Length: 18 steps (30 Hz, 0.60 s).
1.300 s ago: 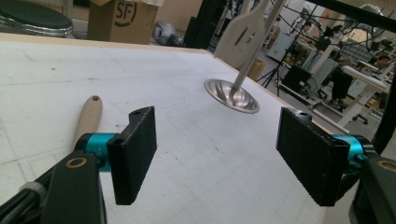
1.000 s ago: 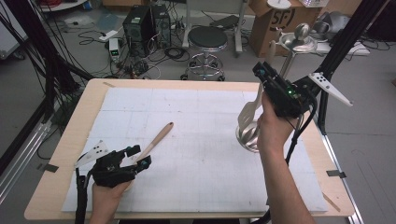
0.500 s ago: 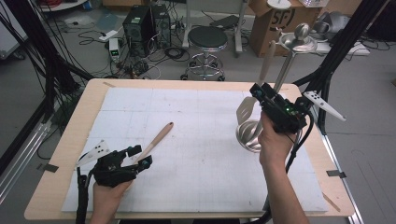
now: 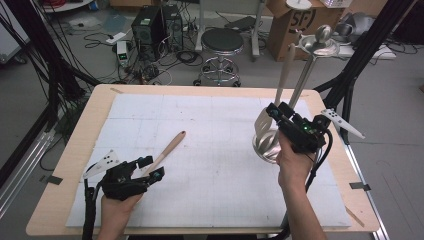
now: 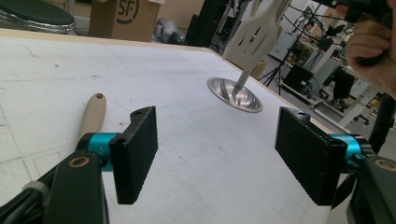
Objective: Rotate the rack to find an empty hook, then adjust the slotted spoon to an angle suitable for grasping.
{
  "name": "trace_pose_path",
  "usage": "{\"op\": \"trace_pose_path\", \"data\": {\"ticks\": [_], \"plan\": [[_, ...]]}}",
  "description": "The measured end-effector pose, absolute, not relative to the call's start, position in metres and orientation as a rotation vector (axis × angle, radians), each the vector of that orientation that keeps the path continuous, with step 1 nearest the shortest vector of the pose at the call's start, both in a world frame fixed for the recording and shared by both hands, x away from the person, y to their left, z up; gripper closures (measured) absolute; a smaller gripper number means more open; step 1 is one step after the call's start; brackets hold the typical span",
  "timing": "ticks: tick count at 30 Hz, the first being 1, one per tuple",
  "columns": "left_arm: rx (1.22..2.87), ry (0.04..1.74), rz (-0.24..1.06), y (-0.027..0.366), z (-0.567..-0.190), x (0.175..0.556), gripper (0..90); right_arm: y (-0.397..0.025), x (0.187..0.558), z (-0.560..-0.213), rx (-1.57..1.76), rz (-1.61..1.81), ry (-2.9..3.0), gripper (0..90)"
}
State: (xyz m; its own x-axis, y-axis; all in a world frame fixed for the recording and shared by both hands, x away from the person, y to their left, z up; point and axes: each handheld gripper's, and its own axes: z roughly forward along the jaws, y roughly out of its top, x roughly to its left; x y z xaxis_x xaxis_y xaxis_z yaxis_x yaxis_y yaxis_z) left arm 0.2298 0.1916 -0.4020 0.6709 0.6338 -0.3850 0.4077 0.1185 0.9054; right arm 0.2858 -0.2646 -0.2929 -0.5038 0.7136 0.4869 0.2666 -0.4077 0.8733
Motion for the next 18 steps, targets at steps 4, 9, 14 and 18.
{"op": "trace_pose_path", "data": {"ticks": [4, 9, 14, 18], "plan": [[1.493, 0.914, 0.201, 0.196, -0.399, 0.233, 30.8, -0.263, 0.284, -0.304, 1.366, 1.967, 1.509, 38.0], [1.473, 0.925, 0.181, 0.207, -0.393, 0.241, 34.1, -0.262, 0.283, -0.314, 1.387, 1.952, 1.541, 36.8], [1.488, 0.953, 0.171, 0.211, -0.397, 0.243, 34.0, -0.261, 0.281, -0.326, 1.405, 1.922, 1.586, 35.8], [1.502, 0.958, 0.177, 0.211, -0.398, 0.246, 33.5, -0.258, 0.279, -0.333, 1.397, 1.878, 1.622, 35.5]]}}
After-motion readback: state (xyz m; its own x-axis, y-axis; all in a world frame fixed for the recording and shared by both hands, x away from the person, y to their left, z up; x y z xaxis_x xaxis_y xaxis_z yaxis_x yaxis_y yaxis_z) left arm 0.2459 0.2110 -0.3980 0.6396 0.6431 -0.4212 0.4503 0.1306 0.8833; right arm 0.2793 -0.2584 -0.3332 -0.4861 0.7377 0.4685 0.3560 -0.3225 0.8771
